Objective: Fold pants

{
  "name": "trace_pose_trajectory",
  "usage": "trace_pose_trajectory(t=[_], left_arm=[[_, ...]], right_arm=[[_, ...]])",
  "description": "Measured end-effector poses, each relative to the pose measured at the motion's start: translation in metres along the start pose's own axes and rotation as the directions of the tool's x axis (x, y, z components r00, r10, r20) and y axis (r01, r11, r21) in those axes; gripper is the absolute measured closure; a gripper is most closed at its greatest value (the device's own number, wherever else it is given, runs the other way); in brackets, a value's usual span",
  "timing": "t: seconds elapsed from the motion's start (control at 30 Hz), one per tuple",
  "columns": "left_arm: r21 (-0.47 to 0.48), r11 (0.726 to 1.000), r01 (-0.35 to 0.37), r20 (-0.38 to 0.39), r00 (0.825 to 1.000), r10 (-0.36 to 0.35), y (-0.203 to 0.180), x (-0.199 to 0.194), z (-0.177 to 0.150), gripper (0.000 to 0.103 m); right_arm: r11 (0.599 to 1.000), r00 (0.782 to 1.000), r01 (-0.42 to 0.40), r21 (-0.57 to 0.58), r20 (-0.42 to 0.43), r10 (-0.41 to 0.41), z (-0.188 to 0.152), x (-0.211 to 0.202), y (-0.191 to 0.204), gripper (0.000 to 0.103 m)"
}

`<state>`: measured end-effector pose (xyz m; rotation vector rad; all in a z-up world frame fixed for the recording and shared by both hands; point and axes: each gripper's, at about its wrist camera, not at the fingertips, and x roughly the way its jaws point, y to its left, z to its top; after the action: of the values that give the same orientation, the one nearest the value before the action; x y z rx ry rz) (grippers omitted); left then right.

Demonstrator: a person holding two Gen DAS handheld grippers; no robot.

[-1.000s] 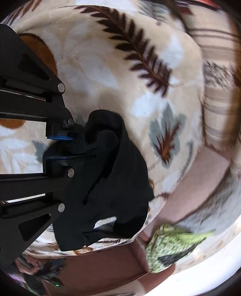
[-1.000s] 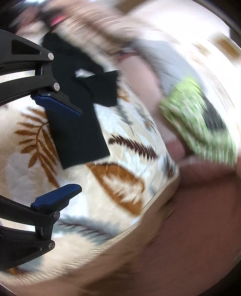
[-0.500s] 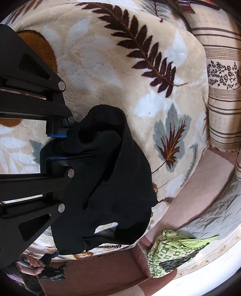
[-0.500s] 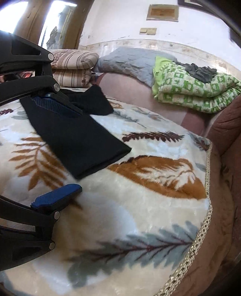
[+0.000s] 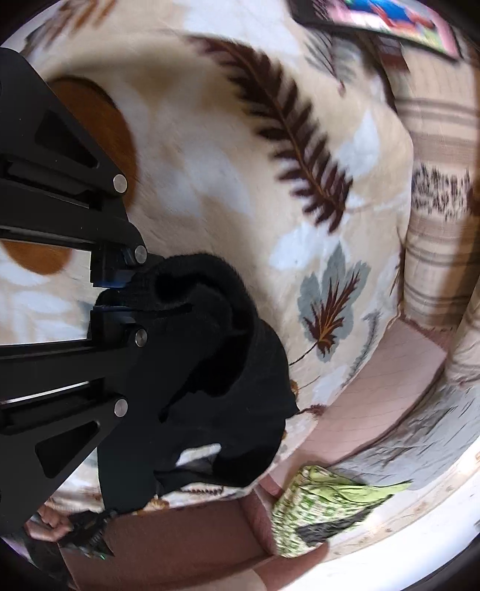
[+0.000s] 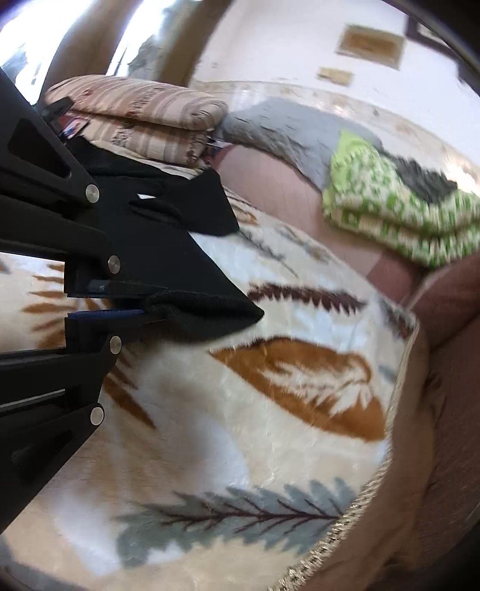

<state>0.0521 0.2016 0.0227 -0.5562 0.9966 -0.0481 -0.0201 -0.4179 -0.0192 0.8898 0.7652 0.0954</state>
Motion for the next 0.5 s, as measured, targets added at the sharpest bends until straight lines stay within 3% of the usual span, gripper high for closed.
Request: trace_pose_trajectory(t=[0.2, 0.37, 0.47, 0.5], left_arm=[[-0.108, 0.994, 0.021, -0.052, 0.998, -0.027, 0.042, -0.057, -0.014, 0.099], [-0.109, 0.993, -0.055, -0.039, 0.998, 0.051, 0.070, -0.076, -0.011, 0.099], [-0.133, 0.987, -0.087, -0.101, 0.992, 0.074, 0.084, -0.062, -0.011, 0.098], [-0.140, 0.985, -0.103, -0.119, 0.989, 0.086, 0.086, -0.058, -0.011, 0.098]], right_arm=[[0.999, 0.994, -0.025, -0.022, -0.110, 0.023, -0.044, -0.018, 0.014, 0.099], [0.999, 0.980, -0.020, -0.032, -0.201, 0.013, -0.074, -0.009, 0.022, 0.099], [0.996, 0.976, 0.078, -0.039, -0.200, -0.085, -0.074, 0.000, 0.020, 0.099], [0.981, 0.969, 0.187, -0.043, -0.158, -0.191, -0.072, -0.001, 0.016, 0.099]])
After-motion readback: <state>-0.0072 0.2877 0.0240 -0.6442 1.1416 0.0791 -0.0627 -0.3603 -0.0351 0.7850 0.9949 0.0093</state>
